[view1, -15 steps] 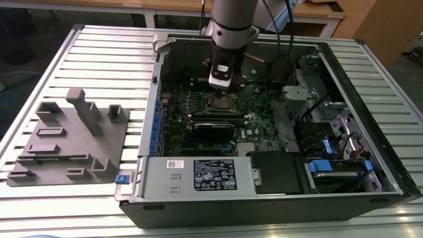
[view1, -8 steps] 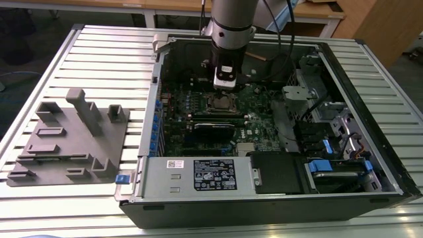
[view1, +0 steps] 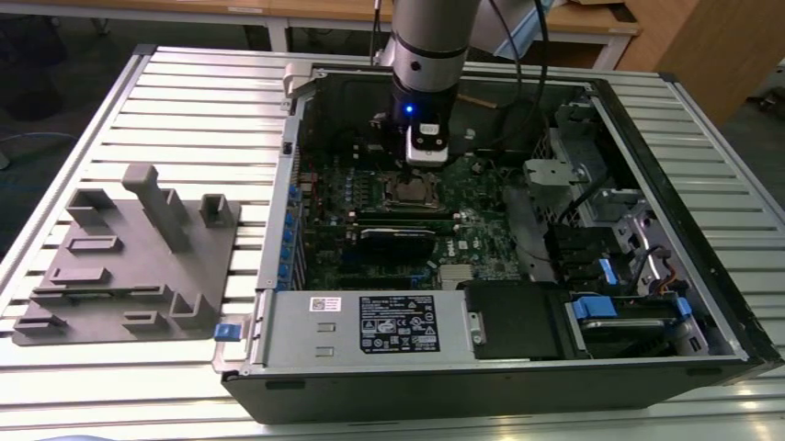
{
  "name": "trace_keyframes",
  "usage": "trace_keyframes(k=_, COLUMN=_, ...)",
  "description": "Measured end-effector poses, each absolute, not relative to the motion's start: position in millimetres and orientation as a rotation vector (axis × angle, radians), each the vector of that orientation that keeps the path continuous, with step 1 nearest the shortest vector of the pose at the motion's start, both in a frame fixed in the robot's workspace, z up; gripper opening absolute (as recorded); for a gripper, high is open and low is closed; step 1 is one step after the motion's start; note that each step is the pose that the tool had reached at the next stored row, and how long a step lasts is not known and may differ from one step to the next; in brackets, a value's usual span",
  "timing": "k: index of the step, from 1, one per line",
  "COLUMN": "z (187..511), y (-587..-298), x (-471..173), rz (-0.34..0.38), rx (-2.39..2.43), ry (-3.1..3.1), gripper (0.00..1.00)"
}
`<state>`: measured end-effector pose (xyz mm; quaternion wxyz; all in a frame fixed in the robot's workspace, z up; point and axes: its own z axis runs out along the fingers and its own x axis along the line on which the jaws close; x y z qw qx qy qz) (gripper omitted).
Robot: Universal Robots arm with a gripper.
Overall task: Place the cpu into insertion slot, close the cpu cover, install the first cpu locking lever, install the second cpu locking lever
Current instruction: 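Close the cpu cover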
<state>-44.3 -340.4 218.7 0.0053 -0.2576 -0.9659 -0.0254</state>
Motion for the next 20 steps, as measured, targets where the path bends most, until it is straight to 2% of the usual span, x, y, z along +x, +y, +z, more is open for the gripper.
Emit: trace_keyframes(k=20, z=216.3, y=-340.4, x=-44.3, rz=-0.076, rx=-0.255, ry=-3.111, gripper=0.11)
